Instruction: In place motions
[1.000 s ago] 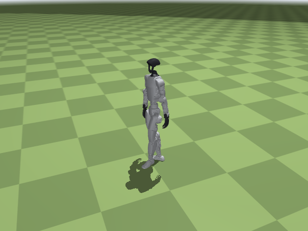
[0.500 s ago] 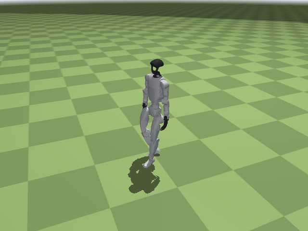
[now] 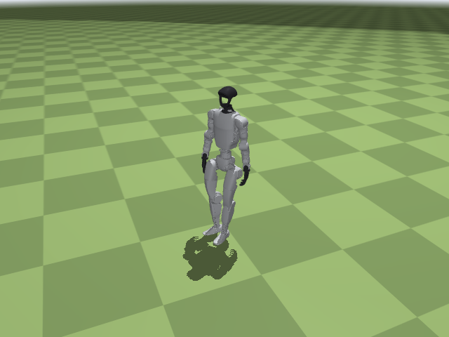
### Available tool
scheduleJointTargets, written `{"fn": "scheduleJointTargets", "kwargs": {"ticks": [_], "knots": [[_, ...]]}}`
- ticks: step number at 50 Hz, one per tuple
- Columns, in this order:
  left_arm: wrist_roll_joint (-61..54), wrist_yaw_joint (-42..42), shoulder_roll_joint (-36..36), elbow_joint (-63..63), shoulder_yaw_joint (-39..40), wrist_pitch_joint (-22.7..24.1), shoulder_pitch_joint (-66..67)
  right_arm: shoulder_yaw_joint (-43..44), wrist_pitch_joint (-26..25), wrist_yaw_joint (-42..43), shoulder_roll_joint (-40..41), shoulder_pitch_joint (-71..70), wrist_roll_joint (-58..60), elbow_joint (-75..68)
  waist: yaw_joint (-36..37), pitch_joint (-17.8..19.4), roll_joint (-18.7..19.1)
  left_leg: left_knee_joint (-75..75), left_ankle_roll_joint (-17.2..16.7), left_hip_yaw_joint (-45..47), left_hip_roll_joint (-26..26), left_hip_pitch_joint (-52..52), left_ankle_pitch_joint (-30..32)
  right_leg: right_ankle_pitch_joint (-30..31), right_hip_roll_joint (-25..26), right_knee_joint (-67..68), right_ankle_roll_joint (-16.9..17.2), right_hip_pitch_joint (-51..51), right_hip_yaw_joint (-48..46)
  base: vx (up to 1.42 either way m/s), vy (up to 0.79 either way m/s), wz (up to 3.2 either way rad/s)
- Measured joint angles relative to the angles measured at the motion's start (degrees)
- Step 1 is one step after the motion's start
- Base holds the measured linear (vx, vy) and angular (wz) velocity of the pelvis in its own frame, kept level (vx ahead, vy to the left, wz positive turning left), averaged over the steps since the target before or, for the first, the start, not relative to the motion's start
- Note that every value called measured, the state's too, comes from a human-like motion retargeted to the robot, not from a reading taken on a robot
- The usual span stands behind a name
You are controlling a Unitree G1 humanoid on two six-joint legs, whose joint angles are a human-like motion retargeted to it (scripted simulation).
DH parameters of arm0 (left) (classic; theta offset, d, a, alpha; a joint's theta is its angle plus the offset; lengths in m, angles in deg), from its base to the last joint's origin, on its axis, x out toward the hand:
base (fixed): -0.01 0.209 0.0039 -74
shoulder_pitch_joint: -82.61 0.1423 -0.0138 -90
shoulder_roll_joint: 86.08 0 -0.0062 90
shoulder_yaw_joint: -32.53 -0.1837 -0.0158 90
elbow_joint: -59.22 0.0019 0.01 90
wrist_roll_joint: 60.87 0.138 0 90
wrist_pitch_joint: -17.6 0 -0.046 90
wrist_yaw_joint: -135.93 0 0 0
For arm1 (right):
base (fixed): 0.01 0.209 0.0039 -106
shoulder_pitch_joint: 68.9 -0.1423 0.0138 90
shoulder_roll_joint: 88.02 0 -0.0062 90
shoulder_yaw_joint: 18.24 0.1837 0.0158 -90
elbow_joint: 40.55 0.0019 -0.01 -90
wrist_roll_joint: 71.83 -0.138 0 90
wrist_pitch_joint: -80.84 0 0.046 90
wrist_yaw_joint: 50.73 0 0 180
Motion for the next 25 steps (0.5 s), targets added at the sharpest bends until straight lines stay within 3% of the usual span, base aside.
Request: {"fn": "scheduleJointTargets", "kwargs": {"ticks": [17, 25], "knots": [[-0.2, -0.9, -0.5, -2.6, -1.2, 0.3, -0.9, -0.1, -1.2, 1.5, -0.7, 1.7, 1.8, -3.5, 0.0, -1.8, 0.6, 1.0, -1.3, -0.5, 1.2, 0.0, -1.2, -0.8, 1.3, -0.8, -1.5, 0.8, -1.5, 0.0, -0.06, 0.06], [-1.4, -0.3, -0.8, -2.5, -1.4, 0.9, -1.3, 1.3, -1.5, 1.9, -1.8, 1.8, 2.1, -4.2, -1.3, -0.9, -0.8, 6.7, -2.0, 2.4, 1.2, 0.2, -5.8, -0.3, 0.7, -0.2, -1.7, 0.8, 2.1, 0.01, -0.05, -0.32]]}}
